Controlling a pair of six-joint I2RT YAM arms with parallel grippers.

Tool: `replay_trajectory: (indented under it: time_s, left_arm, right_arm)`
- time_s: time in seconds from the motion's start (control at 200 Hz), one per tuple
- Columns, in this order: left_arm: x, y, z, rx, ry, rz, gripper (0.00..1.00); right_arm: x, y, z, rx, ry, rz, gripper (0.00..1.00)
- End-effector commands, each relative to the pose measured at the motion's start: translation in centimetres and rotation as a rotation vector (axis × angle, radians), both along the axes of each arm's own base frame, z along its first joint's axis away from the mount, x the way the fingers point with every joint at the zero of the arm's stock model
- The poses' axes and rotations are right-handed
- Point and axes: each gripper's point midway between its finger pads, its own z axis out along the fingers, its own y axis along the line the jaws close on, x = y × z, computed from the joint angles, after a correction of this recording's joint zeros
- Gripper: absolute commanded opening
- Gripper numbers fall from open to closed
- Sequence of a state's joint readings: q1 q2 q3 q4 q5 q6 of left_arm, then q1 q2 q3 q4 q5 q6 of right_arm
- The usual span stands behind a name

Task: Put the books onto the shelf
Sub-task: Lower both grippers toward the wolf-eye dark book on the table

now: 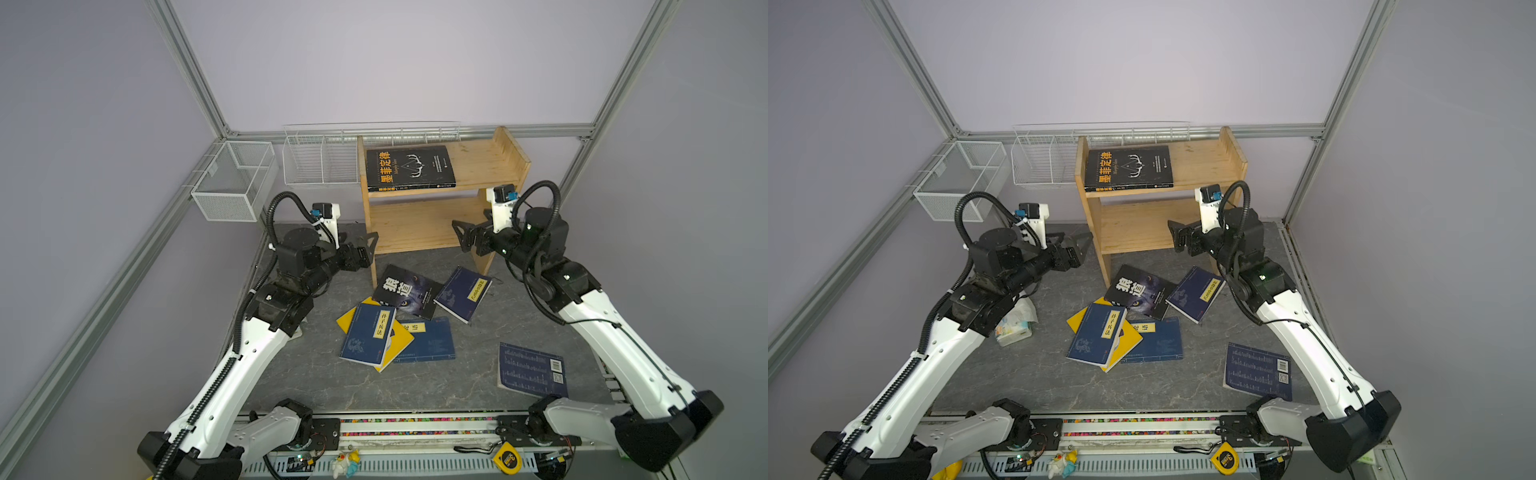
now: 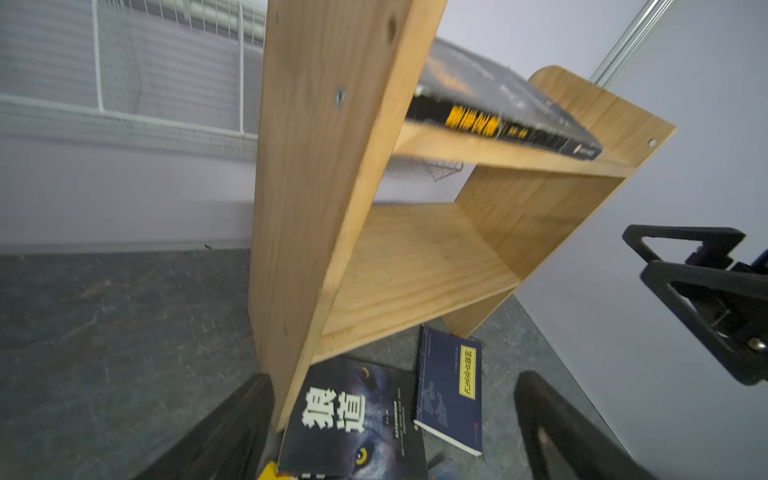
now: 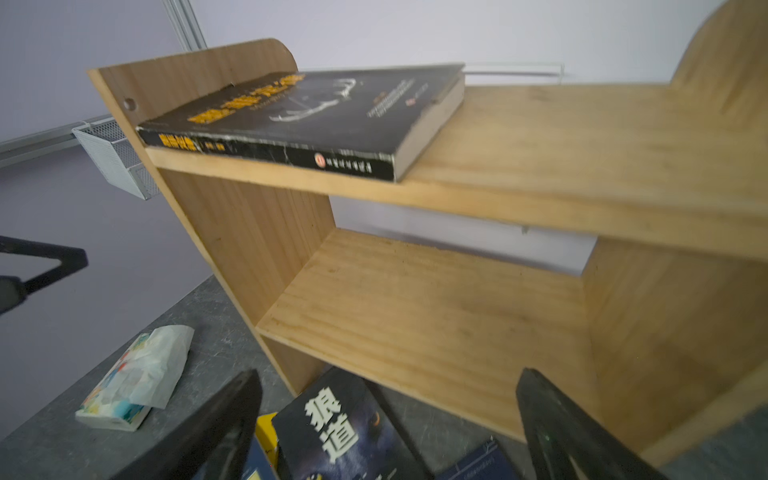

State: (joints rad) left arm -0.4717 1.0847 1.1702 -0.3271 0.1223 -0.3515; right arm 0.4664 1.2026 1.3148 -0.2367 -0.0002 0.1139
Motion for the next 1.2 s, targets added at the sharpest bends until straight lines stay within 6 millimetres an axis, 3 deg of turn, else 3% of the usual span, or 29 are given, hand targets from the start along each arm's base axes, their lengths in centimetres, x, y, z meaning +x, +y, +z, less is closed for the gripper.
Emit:
replay_trajectory:
  time_s: [0.0,0.155,0.265,0.5,0.585,0.615,0.905,1.105,1.12,1.195]
  left_arm:
    - [-0.4,-0.6,-6.7,-0.033,0.192,-0.003,0.92]
    - [0.3,-1.0,-12.9,-0.011,0.306,0.014,0.95]
    - [1.8,-2.0,-16.5,0.016,0.366,0.008,0.95]
    - [5.8,-4.2,-20.0,0.035,0.403,-0.013,0.94]
    - [6.7,-4.3,-21.5,0.067,0.435,-0.001,0.93]
    - [6.9,-4.3,-22.0,0.075,0.442,0.007,0.93]
    - [7.7,-4.6,-27.4,0.107,0.514,0.018,0.90]
    - [7.7,-4.7,-29.7,0.110,0.540,0.021,0.89]
    - [7.7,-4.7,-29.9,0.111,0.543,0.020,0.89]
    - [7.7,-4.7,-30.6,0.114,0.552,0.019,0.89]
  right_arm:
    - [-1.8,-1.6,-5.1,0.060,0.188,-0.078,0.98]
    - [-3.1,-2.2,-11.5,0.099,0.356,-0.129,0.99]
    - [-2.9,-1.0,-15.3,0.157,0.456,-0.108,1.00]
    - [-1.2,1.5,-23.8,0.248,0.723,-0.148,0.98]
    - [-0.7,2.4,-25.6,0.286,0.786,-0.152,0.97]
    - [-1.2,2.4,-27.5,0.281,0.829,-0.165,0.96]
    - [-1.2,4.7,-34.1,0.299,0.996,-0.187,0.88]
    - [-1.9,4.8,-37.1,0.260,1.072,-0.246,0.84]
    - [-1.2,5.2,-36.4,0.268,1.059,-0.241,0.83]
    - [-1.7,4.9,-37.1,0.230,1.092,-0.283,0.82]
